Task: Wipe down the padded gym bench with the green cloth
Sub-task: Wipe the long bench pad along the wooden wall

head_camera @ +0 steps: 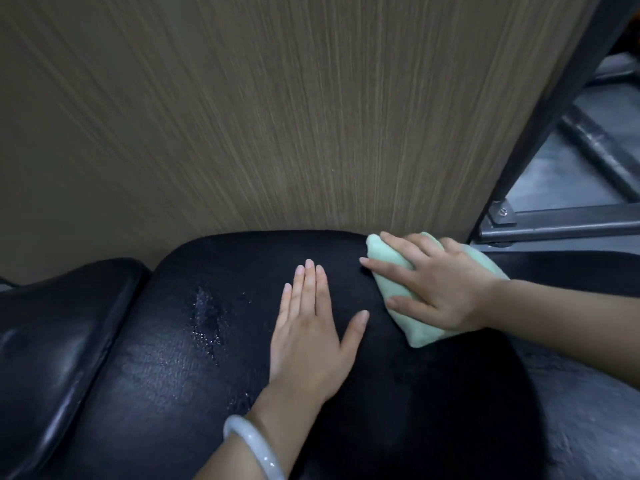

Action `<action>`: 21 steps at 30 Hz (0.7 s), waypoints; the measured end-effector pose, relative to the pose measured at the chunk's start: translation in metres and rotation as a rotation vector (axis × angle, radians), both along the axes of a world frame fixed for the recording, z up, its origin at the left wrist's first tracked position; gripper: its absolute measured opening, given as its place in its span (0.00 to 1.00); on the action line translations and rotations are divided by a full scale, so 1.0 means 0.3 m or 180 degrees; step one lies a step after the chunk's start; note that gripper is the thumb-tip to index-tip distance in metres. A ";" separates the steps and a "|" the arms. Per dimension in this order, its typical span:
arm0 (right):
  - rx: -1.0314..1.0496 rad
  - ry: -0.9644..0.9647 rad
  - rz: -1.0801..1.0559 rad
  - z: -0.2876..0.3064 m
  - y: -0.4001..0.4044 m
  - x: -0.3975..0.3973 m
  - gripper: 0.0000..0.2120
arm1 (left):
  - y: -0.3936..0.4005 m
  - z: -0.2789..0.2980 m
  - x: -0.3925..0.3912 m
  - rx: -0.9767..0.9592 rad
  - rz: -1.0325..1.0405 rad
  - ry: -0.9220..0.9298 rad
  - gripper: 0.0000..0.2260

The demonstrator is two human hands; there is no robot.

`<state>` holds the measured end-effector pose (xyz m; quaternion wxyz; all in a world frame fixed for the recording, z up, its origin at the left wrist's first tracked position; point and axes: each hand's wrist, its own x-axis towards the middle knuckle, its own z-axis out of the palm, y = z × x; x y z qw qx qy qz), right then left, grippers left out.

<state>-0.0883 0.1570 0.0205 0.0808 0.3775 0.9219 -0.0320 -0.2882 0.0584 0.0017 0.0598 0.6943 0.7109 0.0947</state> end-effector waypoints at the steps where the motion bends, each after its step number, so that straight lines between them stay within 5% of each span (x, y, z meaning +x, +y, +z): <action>1: -0.0008 -0.0044 -0.0034 0.000 -0.006 -0.013 0.38 | 0.002 0.001 -0.023 0.0020 -0.0034 0.0037 0.44; 9: 0.0082 0.0151 -0.0233 -0.026 0.010 -0.225 0.37 | 0.016 -0.038 -0.109 0.0266 -0.0416 0.0281 0.32; 21: -0.0074 0.0237 0.0165 -0.015 0.100 -0.346 0.33 | 0.016 -0.063 -0.100 0.0434 -0.0214 0.0205 0.32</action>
